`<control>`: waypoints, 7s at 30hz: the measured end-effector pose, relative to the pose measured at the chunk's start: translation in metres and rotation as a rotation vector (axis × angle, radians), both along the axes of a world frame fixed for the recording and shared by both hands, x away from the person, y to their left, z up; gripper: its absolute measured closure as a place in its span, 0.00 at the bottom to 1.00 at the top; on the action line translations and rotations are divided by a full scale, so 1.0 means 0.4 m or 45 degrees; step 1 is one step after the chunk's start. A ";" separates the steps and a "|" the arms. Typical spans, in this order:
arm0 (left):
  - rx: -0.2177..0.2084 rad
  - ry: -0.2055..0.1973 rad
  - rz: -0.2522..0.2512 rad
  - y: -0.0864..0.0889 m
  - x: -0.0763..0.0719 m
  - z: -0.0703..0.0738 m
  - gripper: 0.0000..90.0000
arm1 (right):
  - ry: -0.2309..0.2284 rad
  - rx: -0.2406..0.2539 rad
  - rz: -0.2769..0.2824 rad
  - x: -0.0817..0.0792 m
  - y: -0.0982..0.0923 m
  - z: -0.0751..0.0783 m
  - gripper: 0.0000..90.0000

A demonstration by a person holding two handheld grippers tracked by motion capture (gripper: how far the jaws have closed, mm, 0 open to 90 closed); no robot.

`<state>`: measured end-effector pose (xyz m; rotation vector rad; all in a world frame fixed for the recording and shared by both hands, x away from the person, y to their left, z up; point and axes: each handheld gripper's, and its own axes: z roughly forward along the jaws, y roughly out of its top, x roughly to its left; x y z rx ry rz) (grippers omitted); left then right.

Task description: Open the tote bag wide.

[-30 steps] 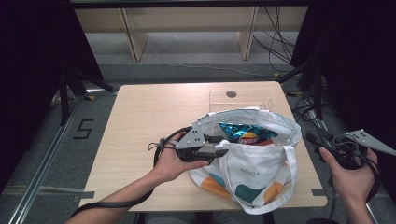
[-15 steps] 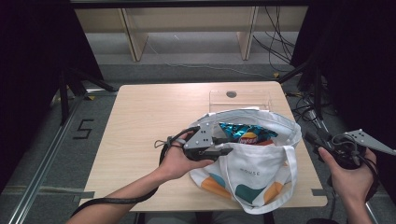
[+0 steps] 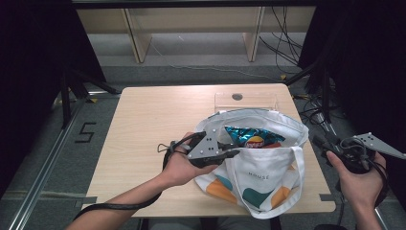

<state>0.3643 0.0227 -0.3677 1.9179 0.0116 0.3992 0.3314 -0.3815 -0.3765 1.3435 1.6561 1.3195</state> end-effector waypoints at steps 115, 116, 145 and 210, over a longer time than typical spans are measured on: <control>0.224 0.203 0.456 0.145 0.106 -0.138 0.98 | 0.365 -0.144 0.206 0.002 0.062 -0.038 0.95; 0.247 0.144 0.432 0.145 0.115 -0.141 0.98 | 0.348 -0.173 0.217 0.005 0.060 -0.043 0.96; 0.337 0.213 0.525 0.129 0.153 -0.232 0.98 | 0.486 -0.280 0.220 0.065 0.074 -0.162 0.96; 0.372 0.164 -0.149 -0.056 -0.030 -0.221 0.91 | 0.318 -0.228 0.157 0.036 0.077 -0.091 0.79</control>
